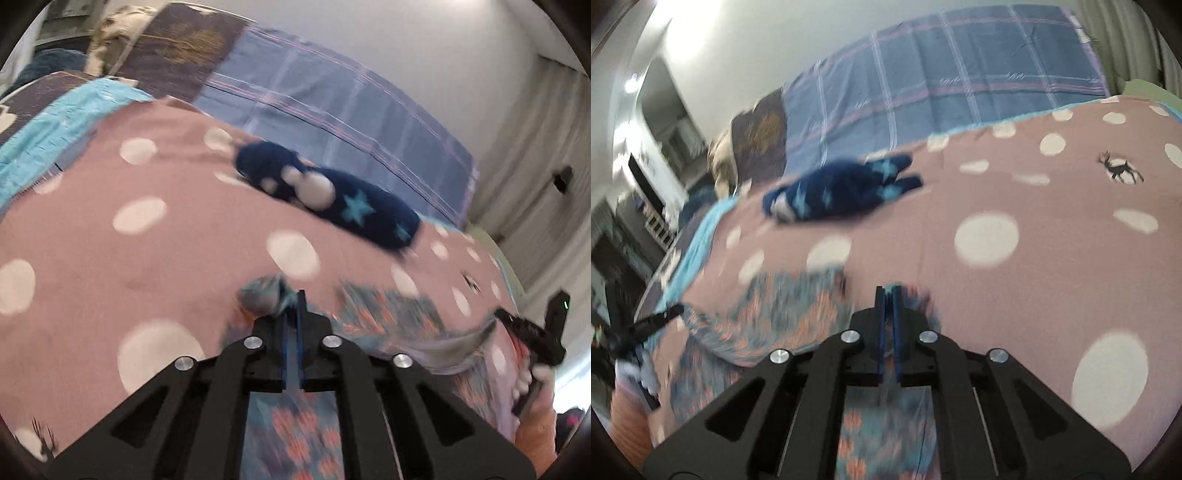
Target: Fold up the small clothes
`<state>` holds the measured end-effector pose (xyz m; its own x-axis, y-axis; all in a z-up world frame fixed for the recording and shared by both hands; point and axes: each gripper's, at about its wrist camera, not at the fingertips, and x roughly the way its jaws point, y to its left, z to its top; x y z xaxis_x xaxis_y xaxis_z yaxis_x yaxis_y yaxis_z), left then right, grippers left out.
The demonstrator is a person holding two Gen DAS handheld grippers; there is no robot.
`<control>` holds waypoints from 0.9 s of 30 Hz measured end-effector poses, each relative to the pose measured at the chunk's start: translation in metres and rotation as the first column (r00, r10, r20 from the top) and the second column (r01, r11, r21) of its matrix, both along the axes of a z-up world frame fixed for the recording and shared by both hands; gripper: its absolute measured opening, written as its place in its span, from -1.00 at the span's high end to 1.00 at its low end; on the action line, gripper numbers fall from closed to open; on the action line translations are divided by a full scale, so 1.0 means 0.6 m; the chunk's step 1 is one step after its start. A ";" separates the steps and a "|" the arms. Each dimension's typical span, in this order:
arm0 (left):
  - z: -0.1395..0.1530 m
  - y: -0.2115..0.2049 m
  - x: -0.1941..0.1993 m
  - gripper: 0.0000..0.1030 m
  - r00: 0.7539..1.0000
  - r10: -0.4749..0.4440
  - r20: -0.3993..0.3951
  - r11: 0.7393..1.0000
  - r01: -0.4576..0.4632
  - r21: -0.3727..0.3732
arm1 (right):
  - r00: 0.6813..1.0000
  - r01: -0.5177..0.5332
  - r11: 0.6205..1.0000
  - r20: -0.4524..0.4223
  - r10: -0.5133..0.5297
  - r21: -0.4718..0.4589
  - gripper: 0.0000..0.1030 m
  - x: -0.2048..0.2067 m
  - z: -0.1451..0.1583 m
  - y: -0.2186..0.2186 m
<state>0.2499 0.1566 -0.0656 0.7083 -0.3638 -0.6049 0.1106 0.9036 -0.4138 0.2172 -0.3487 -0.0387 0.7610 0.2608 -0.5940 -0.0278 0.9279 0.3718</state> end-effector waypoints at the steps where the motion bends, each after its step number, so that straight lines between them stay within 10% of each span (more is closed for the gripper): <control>1: -0.004 0.002 0.011 0.75 1.000 0.016 -0.011 1.000 -0.016 0.013 | 1.000 0.026 1.000 -0.016 -0.026 -0.004 0.84 0.017 -0.005 -0.008; 10: -0.051 0.013 0.043 0.09 0.990 -0.018 -0.140 0.994 0.033 0.104 | 0.993 -0.016 1.000 -0.116 0.018 0.013 0.13 0.040 -0.057 -0.040; 15: -0.094 0.005 0.083 0.13 0.974 -0.029 -0.226 0.984 0.067 0.162 | 0.979 -0.107 0.994 -0.177 0.105 -0.003 -0.10 0.071 -0.082 -0.019; 16: -0.090 0.003 0.088 0.64 0.976 -0.047 -0.214 0.984 0.082 0.160 | 0.976 -0.115 0.993 -0.188 0.113 -0.001 -0.10 0.077 -0.087 -0.015; 18: -0.079 0.002 0.089 0.96 0.977 -0.074 -0.199 0.988 0.099 0.121 | 0.972 -0.130 0.991 -0.198 0.130 0.013 0.22 0.089 -0.096 -0.009; 19: -0.068 0.002 0.082 0.96 0.983 -0.075 -0.167 0.988 0.096 0.121 | 0.971 -0.134 0.991 -0.198 0.136 0.023 0.96 0.090 -0.095 -0.007; 27: 0.087 0.007 -0.001 0.96 0.988 -0.072 0.138 0.984 0.048 0.171 | 0.986 -0.132 0.987 0.118 0.121 0.089 0.93 0.018 0.050 -0.006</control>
